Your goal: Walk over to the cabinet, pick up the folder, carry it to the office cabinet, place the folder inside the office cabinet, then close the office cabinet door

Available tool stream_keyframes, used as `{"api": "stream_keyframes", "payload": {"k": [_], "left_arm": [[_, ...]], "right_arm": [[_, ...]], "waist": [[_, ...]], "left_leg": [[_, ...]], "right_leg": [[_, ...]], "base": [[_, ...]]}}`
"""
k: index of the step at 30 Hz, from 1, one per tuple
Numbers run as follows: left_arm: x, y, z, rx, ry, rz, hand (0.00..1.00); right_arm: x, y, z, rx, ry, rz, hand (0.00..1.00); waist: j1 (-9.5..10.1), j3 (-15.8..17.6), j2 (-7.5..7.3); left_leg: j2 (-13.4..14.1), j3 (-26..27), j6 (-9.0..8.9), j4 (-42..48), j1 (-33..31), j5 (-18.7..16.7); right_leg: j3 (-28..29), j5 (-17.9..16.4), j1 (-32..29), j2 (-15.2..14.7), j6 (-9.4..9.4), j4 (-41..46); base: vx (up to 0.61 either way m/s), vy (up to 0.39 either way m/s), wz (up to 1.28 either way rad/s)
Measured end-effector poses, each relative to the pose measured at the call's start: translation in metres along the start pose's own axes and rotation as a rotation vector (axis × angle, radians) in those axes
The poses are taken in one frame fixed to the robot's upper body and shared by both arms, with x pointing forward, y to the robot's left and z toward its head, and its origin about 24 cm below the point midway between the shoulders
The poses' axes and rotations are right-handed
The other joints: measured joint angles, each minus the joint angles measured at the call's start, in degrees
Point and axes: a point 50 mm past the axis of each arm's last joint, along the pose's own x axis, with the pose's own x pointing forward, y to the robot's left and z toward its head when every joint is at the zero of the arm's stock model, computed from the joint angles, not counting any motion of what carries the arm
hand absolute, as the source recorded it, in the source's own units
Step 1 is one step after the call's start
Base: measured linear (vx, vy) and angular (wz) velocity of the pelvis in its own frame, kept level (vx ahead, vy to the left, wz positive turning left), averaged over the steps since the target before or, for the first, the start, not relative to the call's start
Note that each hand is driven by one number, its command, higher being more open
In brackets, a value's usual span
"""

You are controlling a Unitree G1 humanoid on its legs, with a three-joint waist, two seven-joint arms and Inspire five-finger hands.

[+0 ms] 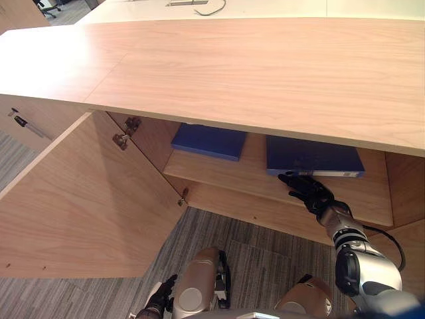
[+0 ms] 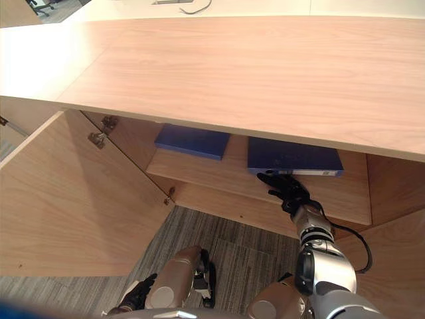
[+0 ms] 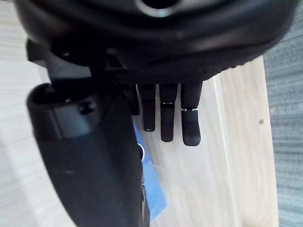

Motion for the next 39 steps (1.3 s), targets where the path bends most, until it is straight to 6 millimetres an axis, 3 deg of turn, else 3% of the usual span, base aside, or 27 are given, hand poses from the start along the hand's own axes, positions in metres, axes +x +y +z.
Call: {"api": "stream_keyframes", "payload": {"k": [6,11,15,22,32,37,39], "left_arm": [[-0.002,0.001,0.001,0.009,-0.001,0.003,1.0],[-0.002,-0.001,0.0,0.004,0.008,-0.005,1.0],[-0.003,0.002,-0.005,0.009,0.025,-0.011,1.0],[-0.002,0.001,-0.011,-0.004,0.045,-0.015,1.0],[-0.001,0.0,-0.009,-0.041,0.022,0.006,1.0],[0.0,0.0,-0.01,-0.039,0.022,0.007,1.0],[-0.001,0.001,-0.011,-0.047,0.029,0.014,1.0]], "right_arm": [[0.0,-0.006,0.002,-0.219,0.012,-0.016,1.0],[0.001,0.006,0.012,-0.68,-0.02,0.043,1.0],[-0.001,0.022,0.009,-1.018,-0.015,0.185,1.0],[-0.001,0.033,0.008,-1.104,-0.046,0.229,1.0],[0.004,0.036,0.023,-0.982,-0.075,0.098,1.0],[0.003,0.046,0.02,-1.082,-0.095,0.118,1.0],[0.0,0.059,0.015,-1.231,-0.128,0.178,1.0]], "waist": [[0.35,-0.53,-0.45],[0.21,-0.59,-0.56],[0.13,-1.15,-1.64],[-0.08,-1.26,-1.89],[0.38,0.06,-1.15],[0.2,0.39,-1.43],[0.44,0.44,-1.55]], "left_leg": [[0.15,0.73,0.98,-0.74,-0.04,0.53],[0.67,1.86,1.57,-1.26,0.46,0.84],[0.62,3.23,2.27,-3.59,2.27,1.63],[0.94,4.22,2.44,-5.01,3.23,1.81],[0.85,3.89,2.82,-5.59,2.61,2.11],[0.86,4.08,2.49,-8.5,3.55,3.69],[1.71,5.07,1.86,-13.29,5.5,6.01]], "right_leg": [[0.31,1.49,-0.34,0.53,0.07,-1.36],[2.0,2.86,-1.19,1.79,0.25,-2.56],[3.28,3.97,-1.11,2.39,0.39,-4.46],[4.4,5.16,-1.04,3.42,0.27,-6.67],[3.7,5.55,-1.12,3.63,0.61,-7.3],[3.25,6.31,-0.6,4.35,0.1,-9.5],[3.23,8.63,0.33,6.62,-0.73,-14.36]], "base": [[-0.04,0.015,-0.04],[-0.04,0.012,-0.14],[-0.03,-0.006,-0.16],[-0.01,-0.005,-0.1],[-0.01,-0.021,0.02],[-0.01,-0.055,-0.03],[0.0,-0.096,-0.3]]}}
